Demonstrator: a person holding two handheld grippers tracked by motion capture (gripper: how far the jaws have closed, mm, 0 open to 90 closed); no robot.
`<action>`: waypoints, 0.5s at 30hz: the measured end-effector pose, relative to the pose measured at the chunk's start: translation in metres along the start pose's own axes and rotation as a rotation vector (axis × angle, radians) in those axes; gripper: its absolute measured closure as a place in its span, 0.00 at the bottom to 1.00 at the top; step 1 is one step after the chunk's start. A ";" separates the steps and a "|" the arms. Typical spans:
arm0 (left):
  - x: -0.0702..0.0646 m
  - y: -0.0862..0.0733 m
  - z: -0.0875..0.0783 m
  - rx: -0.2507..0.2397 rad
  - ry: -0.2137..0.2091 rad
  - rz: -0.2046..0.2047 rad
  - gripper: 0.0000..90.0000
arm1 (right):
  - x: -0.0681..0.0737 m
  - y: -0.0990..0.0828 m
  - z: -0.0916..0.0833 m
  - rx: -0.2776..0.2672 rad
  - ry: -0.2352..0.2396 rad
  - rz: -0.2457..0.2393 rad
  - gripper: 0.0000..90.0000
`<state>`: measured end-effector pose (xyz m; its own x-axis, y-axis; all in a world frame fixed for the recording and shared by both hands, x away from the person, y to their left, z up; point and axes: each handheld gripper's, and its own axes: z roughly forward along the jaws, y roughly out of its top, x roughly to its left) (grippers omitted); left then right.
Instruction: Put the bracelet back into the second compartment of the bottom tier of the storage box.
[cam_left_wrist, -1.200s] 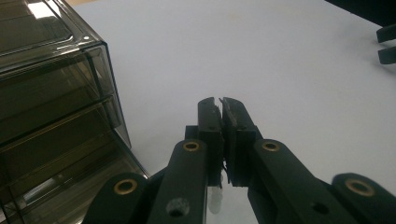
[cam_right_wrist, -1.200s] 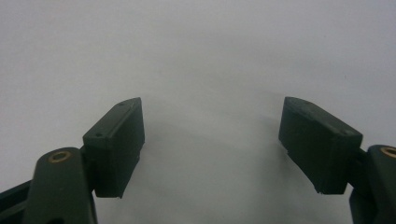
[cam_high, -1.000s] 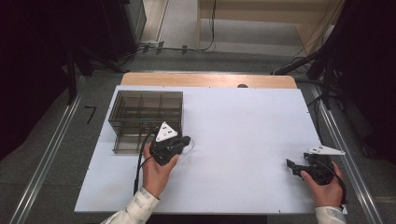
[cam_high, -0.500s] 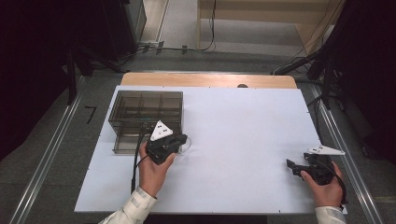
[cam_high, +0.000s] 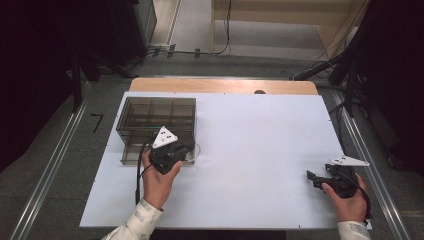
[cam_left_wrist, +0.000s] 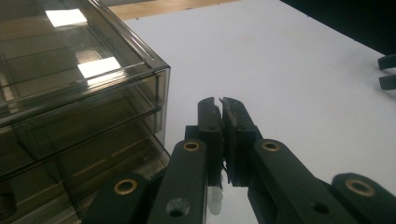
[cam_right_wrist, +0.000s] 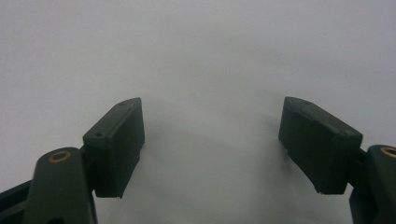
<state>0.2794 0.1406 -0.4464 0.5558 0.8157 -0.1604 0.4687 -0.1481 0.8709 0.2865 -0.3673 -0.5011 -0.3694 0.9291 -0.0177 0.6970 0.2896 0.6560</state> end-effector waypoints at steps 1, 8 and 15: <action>0.001 0.000 -0.001 -0.001 0.001 -0.002 0.98 | 0.000 0.000 0.000 0.000 0.000 0.000 0.23; 0.005 0.003 -0.008 -0.022 0.006 -0.016 0.98 | 0.000 0.000 0.000 0.000 -0.001 -0.001 0.23; 0.009 0.004 -0.012 -0.034 0.013 -0.019 0.98 | 0.000 0.000 0.000 0.002 -0.001 -0.002 0.23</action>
<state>0.2777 0.1537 -0.4383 0.5380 0.8254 -0.1712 0.4553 -0.1135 0.8831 0.2866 -0.3671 -0.5012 -0.3699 0.9288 -0.0202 0.6975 0.2920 0.6544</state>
